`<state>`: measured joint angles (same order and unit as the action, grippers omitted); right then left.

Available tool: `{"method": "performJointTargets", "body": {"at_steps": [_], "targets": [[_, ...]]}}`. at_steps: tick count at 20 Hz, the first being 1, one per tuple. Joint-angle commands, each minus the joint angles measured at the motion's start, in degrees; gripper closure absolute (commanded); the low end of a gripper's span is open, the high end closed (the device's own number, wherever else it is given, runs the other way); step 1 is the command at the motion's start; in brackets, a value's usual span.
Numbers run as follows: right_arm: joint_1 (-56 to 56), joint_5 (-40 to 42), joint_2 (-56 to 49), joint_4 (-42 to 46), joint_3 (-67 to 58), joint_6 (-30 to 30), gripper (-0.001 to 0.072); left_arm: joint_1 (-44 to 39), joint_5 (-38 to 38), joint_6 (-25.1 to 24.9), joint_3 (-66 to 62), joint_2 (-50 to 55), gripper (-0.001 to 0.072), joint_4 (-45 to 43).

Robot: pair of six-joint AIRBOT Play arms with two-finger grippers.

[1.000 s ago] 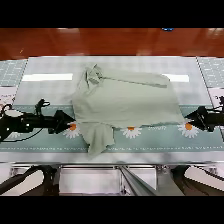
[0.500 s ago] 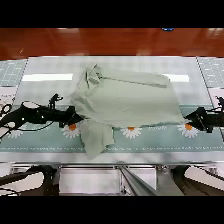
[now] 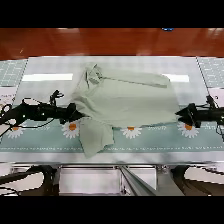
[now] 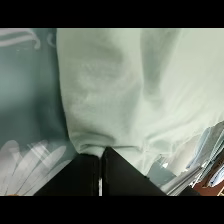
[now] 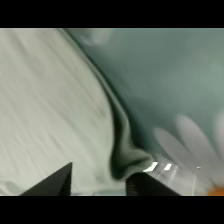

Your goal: Fold the shirts.

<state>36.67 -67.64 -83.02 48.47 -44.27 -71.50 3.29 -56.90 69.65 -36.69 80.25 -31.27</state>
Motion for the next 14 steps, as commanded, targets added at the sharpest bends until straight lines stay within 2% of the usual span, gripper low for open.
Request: {"method": "performJointTargets", "body": {"at_steps": [1,3,7,10,12,14], "targets": [[-6.95,6.43,-3.13,-0.13,-3.23,-3.5,0.0442,-0.02,0.33,-0.02,-0.26,0.0,0.0685,0.02],[-10.99,5.25,-3.56,-0.42,-7.21,-2.43,0.069,0.04,0.11,0.0,-1.38,-0.31,0.0686,0.02],[-15.96,-5.03,-0.98,0.17,-25.09,-1.51,0.069,2.86,-7.04,0.07,-13.05,-3.54,0.0686,0.02],[-17.97,-5.35,5.27,0.15,-44.22,-3.3,0.069,6.16,-11.78,1.51,-30.45,-9.22,0.0686,-0.07],[-18.32,-5.07,8.55,0.57,-56.24,-5.09,0.069,7.21,-15.5,2.29,-44.83,-11.98,0.0686,-4.59],[-18.32,-5.73,11.69,1.03,-65.55,-5.66,0.069,7.28,-18.71,7.67,-59.56,-13.33,0.0686,-12.66]]}}
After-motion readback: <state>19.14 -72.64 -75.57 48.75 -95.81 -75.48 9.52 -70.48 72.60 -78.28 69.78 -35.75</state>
